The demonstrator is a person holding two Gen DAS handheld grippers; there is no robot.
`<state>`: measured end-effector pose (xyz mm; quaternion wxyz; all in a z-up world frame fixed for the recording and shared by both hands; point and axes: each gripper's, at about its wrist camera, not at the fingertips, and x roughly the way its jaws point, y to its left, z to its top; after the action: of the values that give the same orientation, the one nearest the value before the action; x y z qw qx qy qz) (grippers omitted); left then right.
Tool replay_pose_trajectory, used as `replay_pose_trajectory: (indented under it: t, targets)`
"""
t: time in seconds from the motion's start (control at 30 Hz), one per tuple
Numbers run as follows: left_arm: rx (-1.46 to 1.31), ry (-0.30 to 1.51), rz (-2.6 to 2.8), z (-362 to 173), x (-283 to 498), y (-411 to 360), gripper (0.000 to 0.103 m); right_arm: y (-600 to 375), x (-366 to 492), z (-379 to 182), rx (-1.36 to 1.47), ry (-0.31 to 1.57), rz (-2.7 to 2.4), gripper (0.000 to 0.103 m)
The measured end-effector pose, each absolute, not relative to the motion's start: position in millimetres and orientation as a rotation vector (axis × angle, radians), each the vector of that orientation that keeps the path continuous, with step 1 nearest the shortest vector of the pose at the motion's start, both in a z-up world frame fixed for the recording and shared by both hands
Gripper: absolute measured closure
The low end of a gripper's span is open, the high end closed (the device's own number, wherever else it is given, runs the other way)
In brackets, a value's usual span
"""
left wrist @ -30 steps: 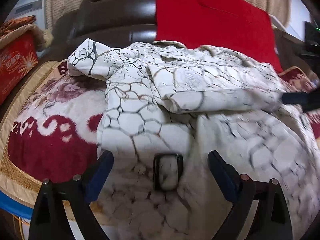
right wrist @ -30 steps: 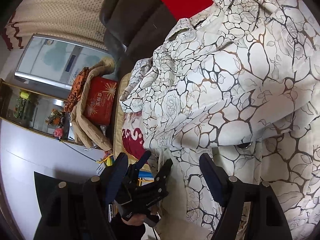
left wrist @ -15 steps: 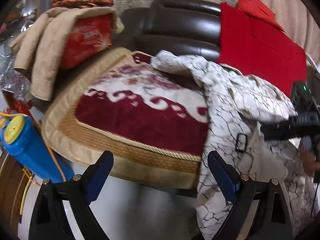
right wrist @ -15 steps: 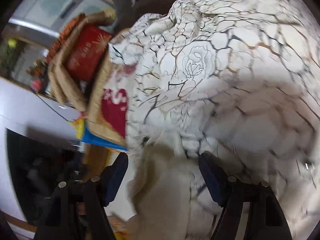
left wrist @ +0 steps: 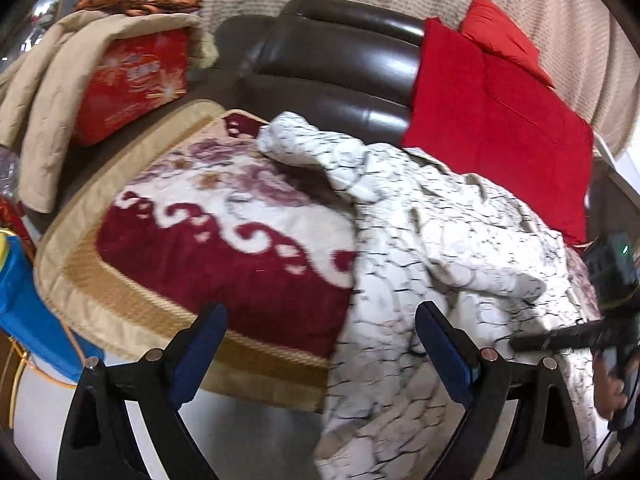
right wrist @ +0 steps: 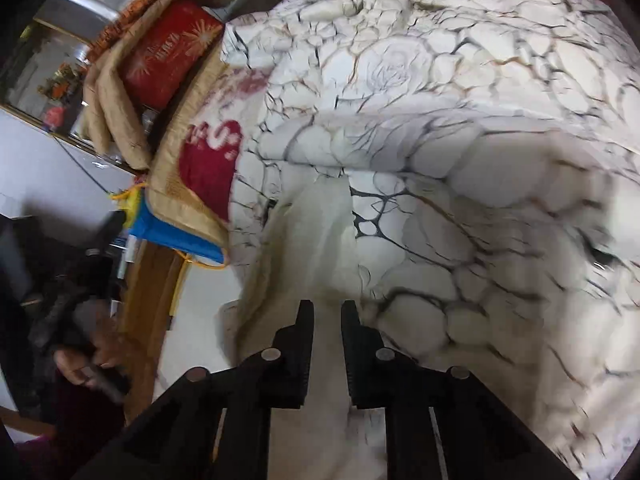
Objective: Fold large clothes
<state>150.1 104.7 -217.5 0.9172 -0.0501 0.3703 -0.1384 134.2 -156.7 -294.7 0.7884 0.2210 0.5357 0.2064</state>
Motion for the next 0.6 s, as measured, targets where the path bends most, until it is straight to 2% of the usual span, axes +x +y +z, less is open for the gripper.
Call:
replay_pose_trajectory:
  t: [0.07,0.1,0.13,0.17,0.2,0.3,0.5,0.57,0.6]
  targets:
    - [-0.08,0.761,-0.309,-217,151,92,0.008,-185,128,-283,0.528,1.093,0.407,0.08]
    - [-0.07,0.76,-0.316,-217,150,88,0.008,-202,126,-280,0.552,1.072,0.381,0.06]
    - [-0.063,0.762,-0.326,-217,149,84,0.008,-219,124,-280,0.588,1.061,0.357,0.02]
    - [-0.061,0.764,-0.331,-217,148,82,0.008,-229,122,-280,0.617,1.049,0.336,0.007]
    - [-0.057,0.767,-0.334,-217,148,81,0.008,-244,119,-280,0.664,1.014,0.311,0.005]
    - [-0.058,0.775,-0.322,-217,145,83,0.008,-262,123,-290,0.716,1.003,0.32,0.006]
    - [-0.097,0.786,-0.291,-212,142,94,0.008,-231,160,-314,0.668,1.052,0.381,0.021]
    - [-0.099,0.784,-0.282,-209,140,97,0.008,-220,166,-311,0.617,1.052,0.388,0.036]
    - [-0.098,0.783,-0.279,-208,139,97,0.008,-215,169,-310,0.582,1.073,0.388,0.059]
